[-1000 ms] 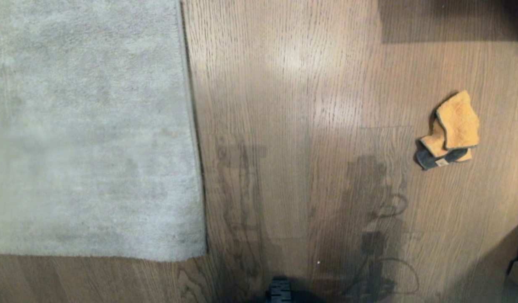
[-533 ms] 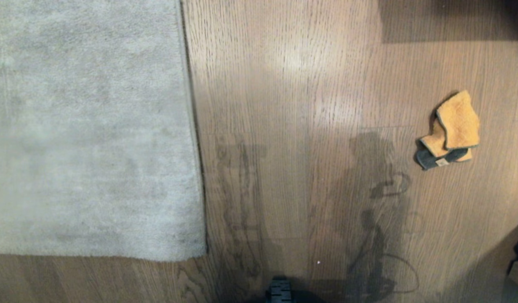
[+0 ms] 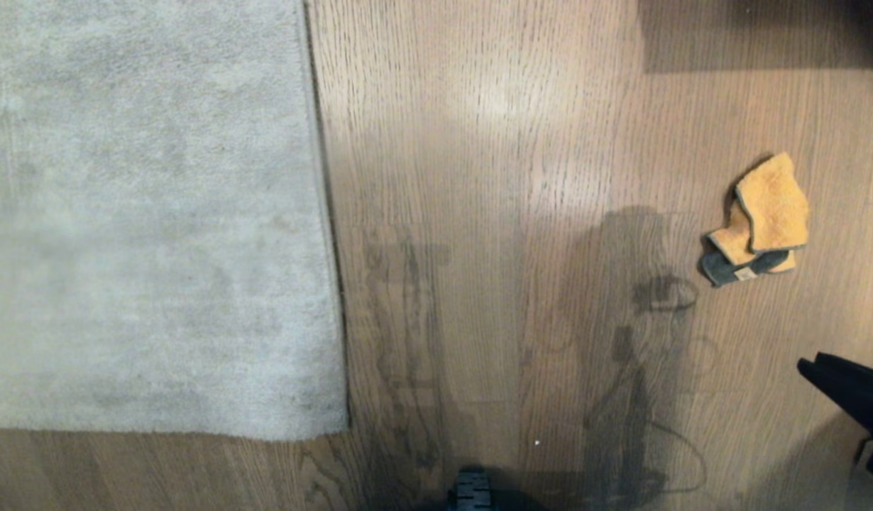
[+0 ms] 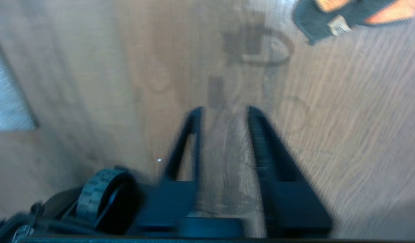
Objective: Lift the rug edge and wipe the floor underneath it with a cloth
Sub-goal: Pick up the rag
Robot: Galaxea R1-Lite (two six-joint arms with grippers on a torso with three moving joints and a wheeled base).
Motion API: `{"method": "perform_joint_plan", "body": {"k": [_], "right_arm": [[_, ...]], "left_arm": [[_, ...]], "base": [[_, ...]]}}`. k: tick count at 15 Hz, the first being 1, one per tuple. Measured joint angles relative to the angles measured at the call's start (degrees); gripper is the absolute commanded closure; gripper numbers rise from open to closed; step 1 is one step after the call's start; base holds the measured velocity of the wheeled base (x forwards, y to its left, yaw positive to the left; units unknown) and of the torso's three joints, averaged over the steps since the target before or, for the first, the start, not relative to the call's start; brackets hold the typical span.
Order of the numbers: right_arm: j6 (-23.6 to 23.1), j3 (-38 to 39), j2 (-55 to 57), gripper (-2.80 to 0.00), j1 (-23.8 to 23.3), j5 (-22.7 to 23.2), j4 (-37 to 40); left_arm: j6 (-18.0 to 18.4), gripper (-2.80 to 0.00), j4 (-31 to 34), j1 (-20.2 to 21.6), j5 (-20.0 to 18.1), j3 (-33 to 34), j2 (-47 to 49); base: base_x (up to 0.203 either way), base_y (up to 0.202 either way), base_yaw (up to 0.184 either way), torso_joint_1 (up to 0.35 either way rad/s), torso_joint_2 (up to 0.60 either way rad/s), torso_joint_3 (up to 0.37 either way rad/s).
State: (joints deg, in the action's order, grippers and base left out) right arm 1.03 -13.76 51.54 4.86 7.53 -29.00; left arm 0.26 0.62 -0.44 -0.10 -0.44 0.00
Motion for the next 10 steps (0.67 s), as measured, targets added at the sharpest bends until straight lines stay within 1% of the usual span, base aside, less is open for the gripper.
{"method": "perform_joint_plan", "body": {"k": [3,6,8,10], "right_arm": [[0.79,-1.95,7.2,-2.8,-4.39,0.08,-3.32],[0.98,-3.28,15.7,-2.8,-8.94,0.19,-11.72],[1.08,-3.84,20.53,-2.8,-10.57,0.35,-18.28],[1.09,-5.6,24.41,-2.8,-11.23,0.39,-21.24]], "left_arm": [[0.01,0.0,0.0,0.0,0.0,0.0,0.0],[0.01,0.0,0.0,0.0,0.01,0.0,0.0],[-0.01,0.0,0.0,0.0,0.0,0.0,0.0],[0.01,0.0,0.0,0.0,0.0,0.0,0.0]], "base": [[0.0,0.0,0.0,0.0,0.0,0.0],[0.0,0.0,0.0,0.0,0.0,0.0],[0.0,0.0,0.0,0.0,0.0,0.0],[0.0,0.0,0.0,0.0,0.0,0.0]]}}
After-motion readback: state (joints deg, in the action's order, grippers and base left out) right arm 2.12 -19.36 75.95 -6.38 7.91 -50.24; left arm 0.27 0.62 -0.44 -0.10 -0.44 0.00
